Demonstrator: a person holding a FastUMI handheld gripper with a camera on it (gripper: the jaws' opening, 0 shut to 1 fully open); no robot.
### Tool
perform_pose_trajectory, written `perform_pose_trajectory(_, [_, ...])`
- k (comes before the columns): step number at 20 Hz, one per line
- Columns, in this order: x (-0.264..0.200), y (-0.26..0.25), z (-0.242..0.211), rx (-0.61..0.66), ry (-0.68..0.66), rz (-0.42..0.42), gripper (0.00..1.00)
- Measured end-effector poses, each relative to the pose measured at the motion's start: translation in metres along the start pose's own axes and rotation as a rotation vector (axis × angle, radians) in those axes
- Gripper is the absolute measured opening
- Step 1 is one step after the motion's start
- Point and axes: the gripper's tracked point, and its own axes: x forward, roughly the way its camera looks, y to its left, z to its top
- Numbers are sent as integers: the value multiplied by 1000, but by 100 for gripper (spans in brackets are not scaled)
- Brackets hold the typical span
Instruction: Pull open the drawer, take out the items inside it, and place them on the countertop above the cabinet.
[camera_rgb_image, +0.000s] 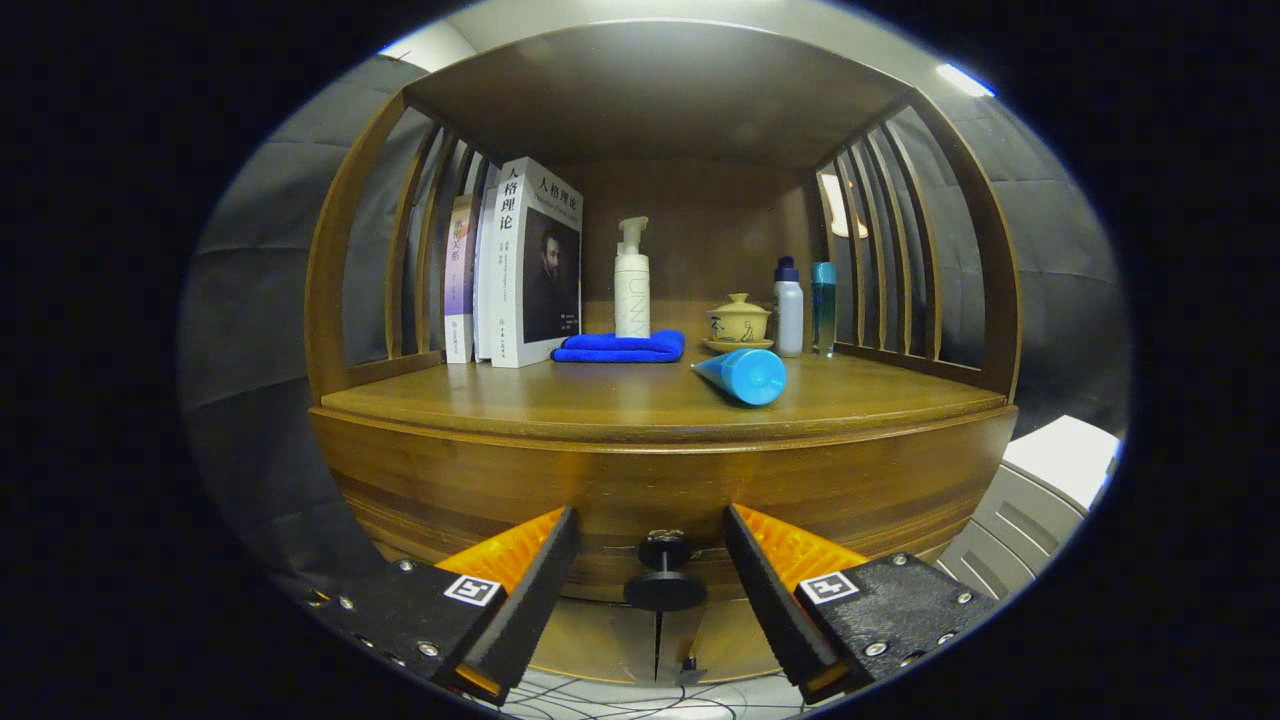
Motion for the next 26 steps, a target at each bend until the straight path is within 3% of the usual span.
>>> perform_pose_trajectory(10, [-74,-23,56,-38,-81,-40,93])
perform_pose_trajectory(26, [-206,-17,101,29,-238,6,93])
